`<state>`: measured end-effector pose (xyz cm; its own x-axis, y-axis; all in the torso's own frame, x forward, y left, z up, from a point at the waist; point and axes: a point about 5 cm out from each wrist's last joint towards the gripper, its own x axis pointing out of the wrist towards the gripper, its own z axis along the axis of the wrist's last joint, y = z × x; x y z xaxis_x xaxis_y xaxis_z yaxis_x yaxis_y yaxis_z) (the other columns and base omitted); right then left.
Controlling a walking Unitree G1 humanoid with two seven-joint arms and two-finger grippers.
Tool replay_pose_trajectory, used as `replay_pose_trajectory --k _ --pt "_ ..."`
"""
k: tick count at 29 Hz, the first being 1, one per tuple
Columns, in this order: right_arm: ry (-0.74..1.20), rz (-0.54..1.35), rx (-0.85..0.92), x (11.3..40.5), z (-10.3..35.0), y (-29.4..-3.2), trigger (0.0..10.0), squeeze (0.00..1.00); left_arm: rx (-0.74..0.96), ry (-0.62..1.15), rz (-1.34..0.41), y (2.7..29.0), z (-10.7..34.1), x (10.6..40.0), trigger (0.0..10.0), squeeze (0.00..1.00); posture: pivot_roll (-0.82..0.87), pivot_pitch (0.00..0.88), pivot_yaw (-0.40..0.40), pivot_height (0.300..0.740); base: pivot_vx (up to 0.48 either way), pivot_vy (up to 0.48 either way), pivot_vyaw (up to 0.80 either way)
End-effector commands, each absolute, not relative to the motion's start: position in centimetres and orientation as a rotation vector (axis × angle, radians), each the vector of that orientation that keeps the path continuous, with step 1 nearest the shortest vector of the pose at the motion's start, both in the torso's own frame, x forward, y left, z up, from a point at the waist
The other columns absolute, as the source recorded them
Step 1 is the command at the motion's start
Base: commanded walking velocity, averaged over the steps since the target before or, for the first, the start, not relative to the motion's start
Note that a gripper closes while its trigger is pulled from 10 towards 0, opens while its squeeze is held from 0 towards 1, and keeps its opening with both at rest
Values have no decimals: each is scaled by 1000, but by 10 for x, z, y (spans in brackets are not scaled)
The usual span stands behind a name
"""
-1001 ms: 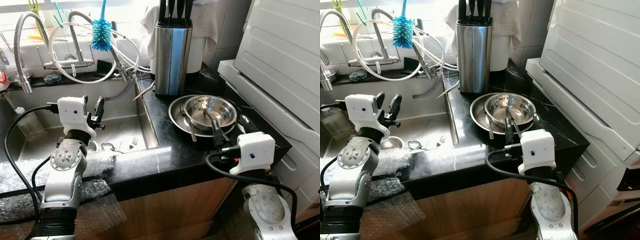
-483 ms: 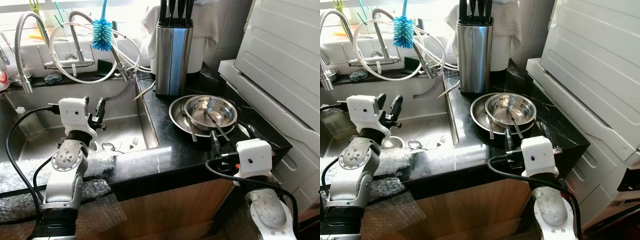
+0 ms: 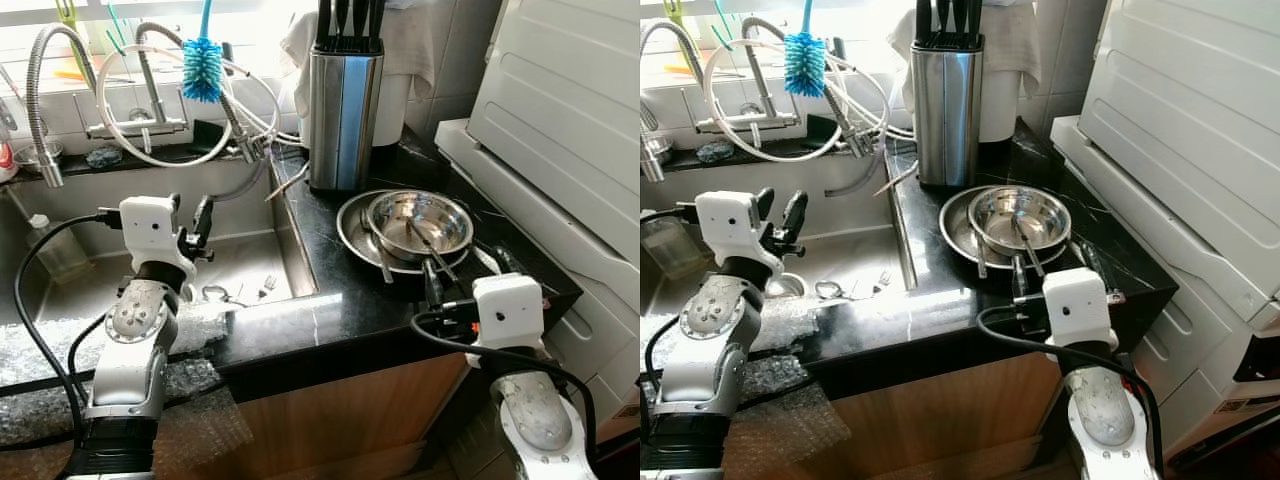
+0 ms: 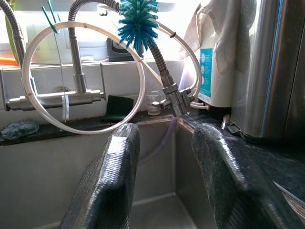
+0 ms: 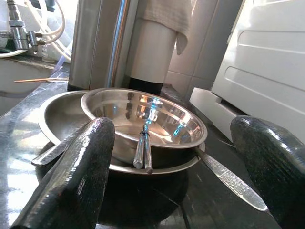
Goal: Kitchen organization
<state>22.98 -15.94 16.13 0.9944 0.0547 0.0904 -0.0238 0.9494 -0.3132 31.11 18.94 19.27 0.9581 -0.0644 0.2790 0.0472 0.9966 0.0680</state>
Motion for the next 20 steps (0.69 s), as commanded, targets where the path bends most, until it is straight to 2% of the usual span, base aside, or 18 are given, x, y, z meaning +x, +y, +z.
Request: replay_pose_trajectory --k 1,20 --pt "-84 39 -320 231 160 -162 0 0 62 -297 -65 187 196 310 10000 0 -165 8 -9 740 0 0 0" --pt "-75 32 -329 234 160 -164 0 0 65 -290 -72 186 196 311 10000 0 -165 6 -9 740 0 0 0"
